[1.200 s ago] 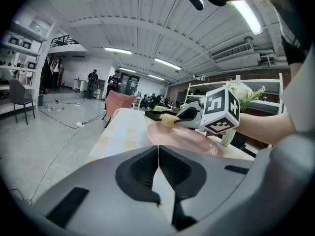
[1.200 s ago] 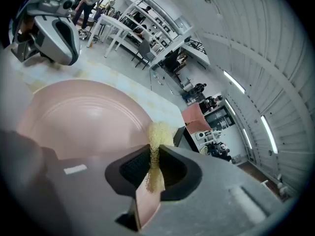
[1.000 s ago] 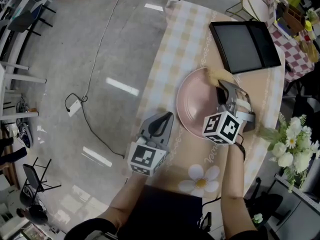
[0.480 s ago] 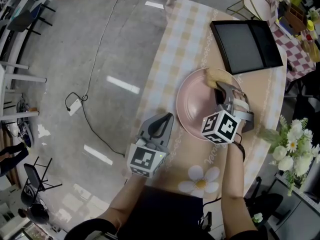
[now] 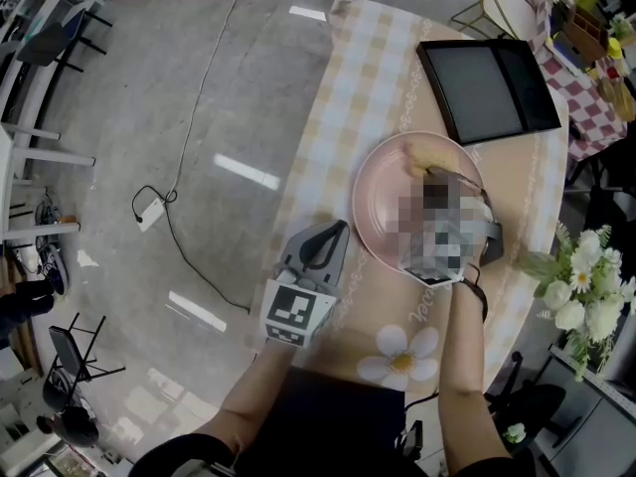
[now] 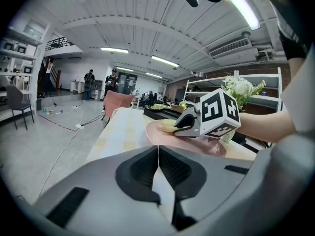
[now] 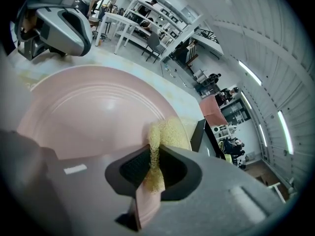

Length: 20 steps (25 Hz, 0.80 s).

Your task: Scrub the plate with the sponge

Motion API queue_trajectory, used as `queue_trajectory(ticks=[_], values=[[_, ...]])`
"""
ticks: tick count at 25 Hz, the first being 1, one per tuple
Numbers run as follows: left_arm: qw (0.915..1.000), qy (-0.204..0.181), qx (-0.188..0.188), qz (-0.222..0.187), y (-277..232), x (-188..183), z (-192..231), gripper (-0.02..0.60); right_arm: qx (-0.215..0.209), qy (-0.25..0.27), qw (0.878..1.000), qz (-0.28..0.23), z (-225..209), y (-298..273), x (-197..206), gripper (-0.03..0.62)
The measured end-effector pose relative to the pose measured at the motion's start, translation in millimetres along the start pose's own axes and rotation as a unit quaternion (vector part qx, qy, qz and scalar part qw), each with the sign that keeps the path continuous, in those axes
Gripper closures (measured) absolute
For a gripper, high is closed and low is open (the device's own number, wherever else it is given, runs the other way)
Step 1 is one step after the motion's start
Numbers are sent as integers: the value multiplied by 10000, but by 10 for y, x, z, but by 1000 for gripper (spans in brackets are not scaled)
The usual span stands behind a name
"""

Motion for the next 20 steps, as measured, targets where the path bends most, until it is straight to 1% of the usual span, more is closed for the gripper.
queue_trajectory(ticks=[12, 17, 20], values=[[9997, -212, -68, 50, -19, 3, -18, 569, -314, -28, 9995, 43, 164, 122, -4, 546], [9998, -156, -73, 46, -22, 44, 2, 568, -405, -47, 9992, 54, 265, 178, 6, 546], [9997, -220, -62, 109, -28, 70, -2, 569, -472, -40, 9988, 76, 326, 210, 12, 546]])
Point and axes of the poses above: the fingertips, and each gripper's own axes: y backward along the fingers, z to its left, x out of its underside, the point moved 9 cm from there along y, backward along the fingers, and after that the axes turned 11 degrees about -x, right-handed, at the moved point
